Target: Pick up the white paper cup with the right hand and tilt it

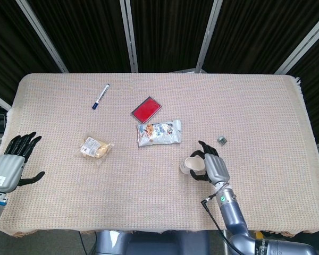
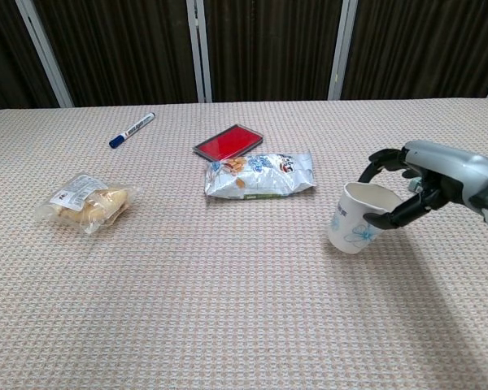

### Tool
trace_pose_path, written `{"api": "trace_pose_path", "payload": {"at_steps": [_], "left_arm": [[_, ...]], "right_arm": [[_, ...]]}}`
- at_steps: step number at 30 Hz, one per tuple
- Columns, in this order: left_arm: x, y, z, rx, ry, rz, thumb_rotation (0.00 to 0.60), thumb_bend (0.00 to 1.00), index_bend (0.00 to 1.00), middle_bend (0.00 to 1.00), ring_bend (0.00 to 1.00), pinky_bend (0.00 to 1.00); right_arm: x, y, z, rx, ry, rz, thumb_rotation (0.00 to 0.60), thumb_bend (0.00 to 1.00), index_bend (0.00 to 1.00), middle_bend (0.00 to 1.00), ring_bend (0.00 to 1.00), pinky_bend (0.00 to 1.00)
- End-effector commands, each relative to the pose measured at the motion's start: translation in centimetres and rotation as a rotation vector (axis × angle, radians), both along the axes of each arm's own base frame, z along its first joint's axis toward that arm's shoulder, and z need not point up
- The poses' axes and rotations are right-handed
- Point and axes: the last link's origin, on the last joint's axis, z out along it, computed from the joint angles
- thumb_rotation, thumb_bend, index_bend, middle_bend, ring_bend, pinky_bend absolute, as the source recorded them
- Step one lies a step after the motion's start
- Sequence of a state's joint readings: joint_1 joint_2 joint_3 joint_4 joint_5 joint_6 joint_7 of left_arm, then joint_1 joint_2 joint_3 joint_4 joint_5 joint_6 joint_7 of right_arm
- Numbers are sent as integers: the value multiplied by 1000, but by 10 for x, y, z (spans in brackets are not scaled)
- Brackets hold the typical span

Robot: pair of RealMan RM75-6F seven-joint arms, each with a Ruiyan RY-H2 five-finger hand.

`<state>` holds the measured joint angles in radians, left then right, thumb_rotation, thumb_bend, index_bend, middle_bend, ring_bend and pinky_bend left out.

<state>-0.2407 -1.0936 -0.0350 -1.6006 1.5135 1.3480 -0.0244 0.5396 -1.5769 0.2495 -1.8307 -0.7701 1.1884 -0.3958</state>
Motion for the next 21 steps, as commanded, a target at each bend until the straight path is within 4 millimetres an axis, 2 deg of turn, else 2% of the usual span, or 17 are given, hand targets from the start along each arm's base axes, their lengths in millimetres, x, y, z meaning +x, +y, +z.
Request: {"api": "trace_pose_path", "payload": {"at_steps": [1,8,16,21], "left_arm": [[0,0,0,0,-1,0,600,160,0,0,0,0],[0,0,0,-1,0,0,600,158,0,0,0,0],[0,0,0,0,0,0,600,159,0,0,0,0],[0,0,0,0,0,0,600,157,0,0,0,0]], "right_arm": [[-9,-1,-5,-11,18,-29,600,246,367,0,0,0],[-33,-7,2,-48,81,-84,600,248,354,0,0,0],[-57,-8,13,-108,235,-103,600,247,124,0,0,0],[-54,-6,16,-133,265,-71,600,241,93,0,0,0]]}}
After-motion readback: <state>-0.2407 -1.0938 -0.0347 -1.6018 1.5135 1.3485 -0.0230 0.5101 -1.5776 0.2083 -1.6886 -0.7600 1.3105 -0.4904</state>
